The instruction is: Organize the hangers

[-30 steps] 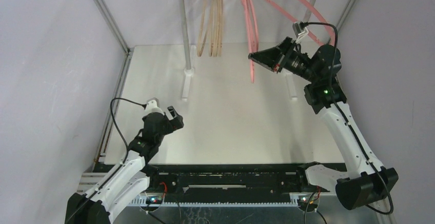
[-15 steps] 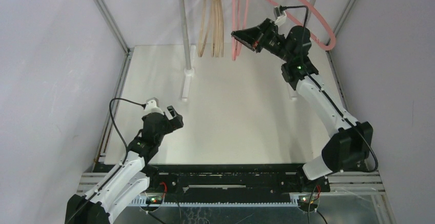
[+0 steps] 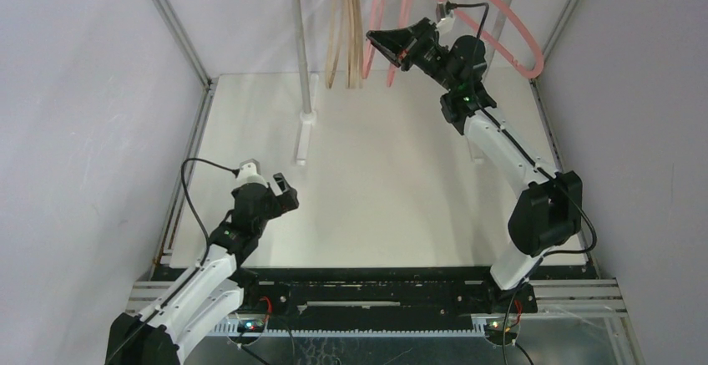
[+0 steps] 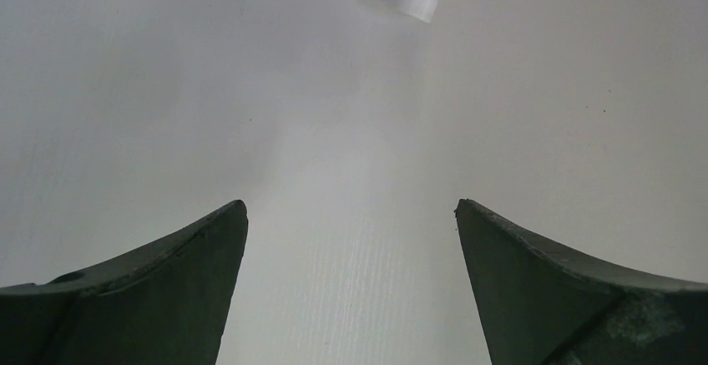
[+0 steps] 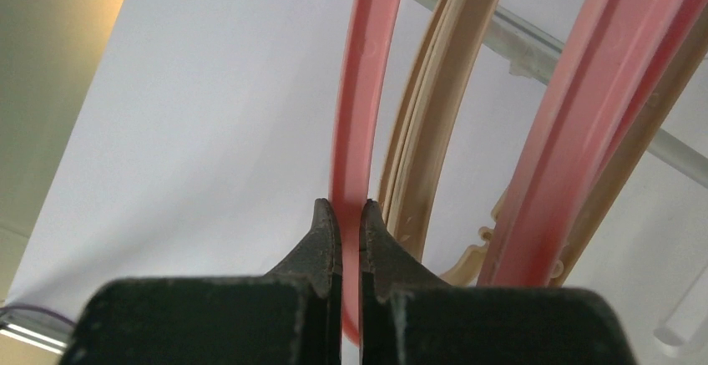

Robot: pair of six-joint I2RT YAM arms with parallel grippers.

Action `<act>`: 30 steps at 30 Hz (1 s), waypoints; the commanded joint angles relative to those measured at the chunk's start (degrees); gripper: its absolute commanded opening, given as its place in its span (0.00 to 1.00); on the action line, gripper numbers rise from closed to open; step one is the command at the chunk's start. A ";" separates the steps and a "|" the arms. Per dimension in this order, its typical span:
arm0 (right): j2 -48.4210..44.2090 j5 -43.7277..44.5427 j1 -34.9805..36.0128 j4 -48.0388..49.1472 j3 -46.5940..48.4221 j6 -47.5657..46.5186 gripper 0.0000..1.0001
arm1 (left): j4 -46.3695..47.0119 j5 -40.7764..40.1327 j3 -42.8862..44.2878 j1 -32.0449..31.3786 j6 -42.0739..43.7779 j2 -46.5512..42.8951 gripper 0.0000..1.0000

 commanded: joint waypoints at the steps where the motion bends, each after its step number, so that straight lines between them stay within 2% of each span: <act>1: -2.79 5.41 -0.20 3.36 -1.86 2.42 0.00 | 2.34 -0.58 1.06 -0.21 1.03 0.73 0.99; 12: -7.03 7.69 -1.08 -4.51 -4.83 1.24 0.01 | 1.78 -0.80 1.22 -0.29 1.07 0.41 0.99; 16: -7.64 6.31 -1.05 -6.73 -4.47 -0.72 0.33 | 1.35 -1.17 1.76 -0.23 1.57 0.49 0.99; 18: -8.46 6.29 -0.94 -8.77 -4.08 -2.61 0.58 | 0.96 -1.43 2.29 -0.28 1.80 0.64 0.99; 21: -9.64 5.19 -1.15 -10.33 -3.87 -4.36 0.72 | 0.43 -1.63 2.96 -0.26 2.00 0.74 0.99; 23: -10.49 3.88 -1.08 -11.43 -3.11 -6.01 0.86 | 0.05 -1.90 3.32 -0.27 2.00 0.86 0.99; 24: -10.82 3.06 -0.91 -12.24 -2.55 -7.27 0.97 | -0.18 -2.16 3.61 -0.27 2.00 1.00 1.00; 25: -11.24 2.34 -0.61 -13.32 -1.88 -8.71 0.99 | -0.37 -2.31 3.80 -0.25 2.00 1.13 0.99; 30: -15.58 2.13 2.20 -22.90 -0.45 -19.08 1.00 | -0.79 -2.58 4.57 -0.22 1.91 2.78 0.99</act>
